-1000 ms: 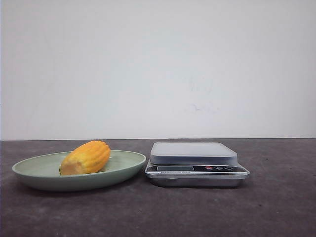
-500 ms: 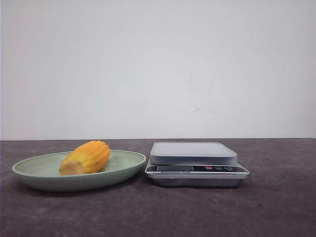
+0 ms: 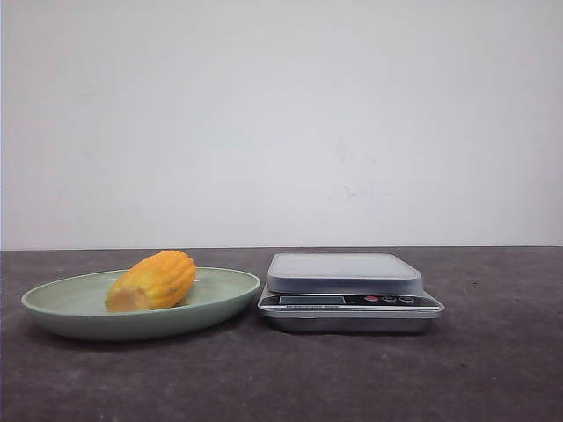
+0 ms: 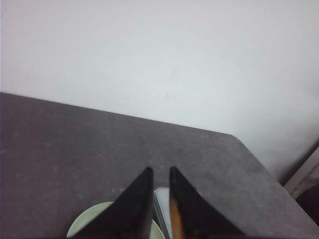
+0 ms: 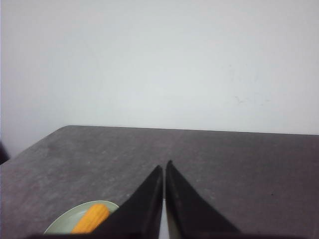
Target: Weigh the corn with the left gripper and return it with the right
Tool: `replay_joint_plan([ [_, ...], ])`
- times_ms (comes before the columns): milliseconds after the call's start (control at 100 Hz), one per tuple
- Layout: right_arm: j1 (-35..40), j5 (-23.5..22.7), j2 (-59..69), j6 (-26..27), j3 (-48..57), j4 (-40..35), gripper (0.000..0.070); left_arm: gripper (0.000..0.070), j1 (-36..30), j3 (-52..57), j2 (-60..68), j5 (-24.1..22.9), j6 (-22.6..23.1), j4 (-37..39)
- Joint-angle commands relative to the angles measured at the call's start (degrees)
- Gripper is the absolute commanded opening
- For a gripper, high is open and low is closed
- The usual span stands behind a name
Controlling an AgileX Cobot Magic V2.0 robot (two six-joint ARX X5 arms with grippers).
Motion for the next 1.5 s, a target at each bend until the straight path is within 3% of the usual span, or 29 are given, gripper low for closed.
replay_joint_plan([
  [0, 0.20, 0.39, 0.22, -1.16, 0.96, 0.52, 0.0003, 0.0016, -0.07, 0.98, 0.20, -0.15, 0.57, -0.63],
  [300, 0.20, 0.61, 0.28, -1.27, 0.96, 2.69, 0.0003, 0.0019, -0.07, 0.98, 0.20, -0.17, 3.41, -3.19],
  [470, 0.20, 0.31, 0.28, -1.29, 0.96, 3.04, 0.0006, 0.0054, -0.07, 0.98, 0.22, -0.15, 3.85, -3.15],
  [520, 0.20, 0.13, 0.26, -1.29, 0.96, 3.13, 0.0035, 0.0137, -0.07, 0.98, 0.22, -0.15, 3.85, -3.17],
  [560, 0.20, 0.13, 0.28, -1.31, 0.96, 3.15, 0.0116, 0.0254, -0.07, 0.98, 0.22, -0.17, 3.85, -3.21],
  [640, 0.20, 0.15, 0.28, -1.29, 0.96, 3.15, 0.0410, 0.0598, -0.07, 0.98, 0.22, -0.22, 3.82, -3.21],
  [680, 0.20, 0.17, 0.28, -1.27, 0.96, 3.15, 0.0557, 0.0700, -0.07, 0.98, 0.22, -0.22, 3.85, -3.23],
  [720, 0.20, 0.20, 0.28, -1.27, 0.96, 3.15, 0.0660, 0.0700, -0.07, 0.98, 0.24, -0.22, 3.85, -3.23],
  [750, 0.20, 0.20, 0.28, -1.27, 0.96, 3.15, 0.0700, 0.0700, -0.07, 0.98, 0.24, -0.20, 3.85, -3.21],
  [1110, 0.20, -0.04, 0.26, -1.22, 0.96, 3.10, 0.0700, 0.0700, -0.07, 0.96, 0.42, -0.24, 6.25, -4.50],
  [1210, 0.20, -0.04, 0.26, -1.25, 0.96, 3.08, 0.0700, 0.0700, -0.04, 0.96, 1.33, -2.51, 6.32, -6.03],
  [1310, 0.20, 0.00, 0.26, -1.27, 0.96, 3.06, 0.0700, 0.0700, -0.07, 0.96, 3.48, -4.66, 5.95, -8.94],
  [1490, 0.20, 0.17, 0.28, -1.29, 0.96, 3.06, 0.0700, 0.0700, -0.07, 0.96, 11.43, -3.87, 5.95, -12.35],
])
